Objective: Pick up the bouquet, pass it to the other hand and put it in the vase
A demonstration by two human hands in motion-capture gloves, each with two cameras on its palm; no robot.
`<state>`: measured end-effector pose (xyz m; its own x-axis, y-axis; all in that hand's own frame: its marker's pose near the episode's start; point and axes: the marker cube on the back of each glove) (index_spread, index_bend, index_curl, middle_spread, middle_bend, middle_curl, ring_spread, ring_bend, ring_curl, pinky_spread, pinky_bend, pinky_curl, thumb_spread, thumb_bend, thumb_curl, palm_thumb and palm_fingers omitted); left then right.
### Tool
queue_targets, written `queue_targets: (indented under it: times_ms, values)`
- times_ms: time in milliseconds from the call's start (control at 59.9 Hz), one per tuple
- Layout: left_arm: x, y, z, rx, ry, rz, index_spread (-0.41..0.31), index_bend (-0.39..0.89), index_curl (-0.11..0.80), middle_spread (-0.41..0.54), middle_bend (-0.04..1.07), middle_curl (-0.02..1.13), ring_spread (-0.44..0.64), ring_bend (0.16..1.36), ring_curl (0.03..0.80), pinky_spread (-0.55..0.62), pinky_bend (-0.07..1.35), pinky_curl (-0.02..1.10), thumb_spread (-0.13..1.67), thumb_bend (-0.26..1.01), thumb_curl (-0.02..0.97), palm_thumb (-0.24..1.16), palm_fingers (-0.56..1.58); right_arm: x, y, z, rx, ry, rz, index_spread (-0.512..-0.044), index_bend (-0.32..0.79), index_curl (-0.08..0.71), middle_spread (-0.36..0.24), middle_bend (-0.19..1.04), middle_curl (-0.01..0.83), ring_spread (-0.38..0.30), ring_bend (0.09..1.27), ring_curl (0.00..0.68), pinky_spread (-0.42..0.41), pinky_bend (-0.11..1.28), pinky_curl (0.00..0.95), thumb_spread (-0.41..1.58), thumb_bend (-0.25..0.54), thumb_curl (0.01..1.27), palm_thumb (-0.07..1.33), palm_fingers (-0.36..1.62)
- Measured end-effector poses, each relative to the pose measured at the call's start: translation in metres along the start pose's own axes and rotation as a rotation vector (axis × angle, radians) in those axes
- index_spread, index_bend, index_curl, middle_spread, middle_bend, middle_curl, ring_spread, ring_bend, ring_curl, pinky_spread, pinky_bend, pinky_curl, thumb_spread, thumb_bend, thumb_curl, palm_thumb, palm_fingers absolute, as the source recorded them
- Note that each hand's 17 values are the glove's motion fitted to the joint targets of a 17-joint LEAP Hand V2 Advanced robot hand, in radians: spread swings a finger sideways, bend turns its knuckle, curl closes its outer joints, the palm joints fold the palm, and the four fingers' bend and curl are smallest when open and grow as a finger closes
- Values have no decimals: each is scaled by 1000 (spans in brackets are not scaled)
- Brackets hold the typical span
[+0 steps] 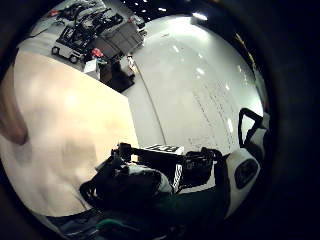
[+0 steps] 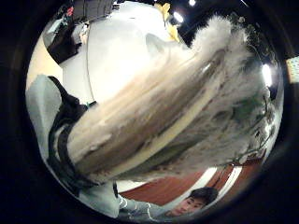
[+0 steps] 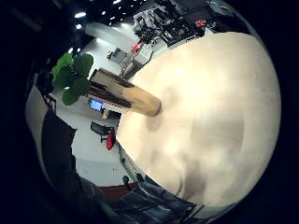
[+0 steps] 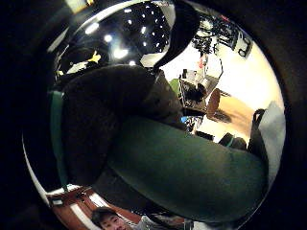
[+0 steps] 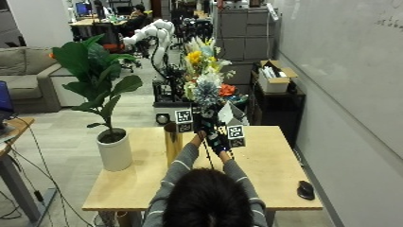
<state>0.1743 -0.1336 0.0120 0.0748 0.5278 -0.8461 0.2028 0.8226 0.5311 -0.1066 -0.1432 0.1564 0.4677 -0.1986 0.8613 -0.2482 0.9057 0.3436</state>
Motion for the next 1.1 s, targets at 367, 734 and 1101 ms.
queue_targets:
  times_ms: [367, 734, 1101]
  values:
    - [-49, -58, -13, 15, -108, -129, -306, 458, 572, -348, 816, 556, -363, 857, 496, -419, 603, 463, 959, -20, 608, 754, 1443, -14, 9, -8, -200, -88, -152, -175, 408, 578, -87, 688, 530, -154, 848, 492, -262, 719, 497, 938, -51, 1050, 847, 1117]
    - [18, -133, -78, 113, -239, -39, -305, 487, 561, -345, 832, 562, -359, 875, 497, -417, 618, 470, 976, -18, 624, 740, 1428, 10, -10, -40, -248, -124, -130, -221, 120, 392, -60, 369, 429, -118, 574, 396, 0, 440, 367, 967, -30, 725, 762, 782]
    - [30, -140, -139, 205, -301, 4, -303, 497, 552, -344, 836, 562, -358, 881, 495, -417, 621, 471, 980, -18, 633, 737, 1425, 32, -32, -38, -257, -90, -160, -215, 120, 324, -51, 294, 429, -117, 508, 396, 60, 337, 339, 970, -25, 594, 790, 836]
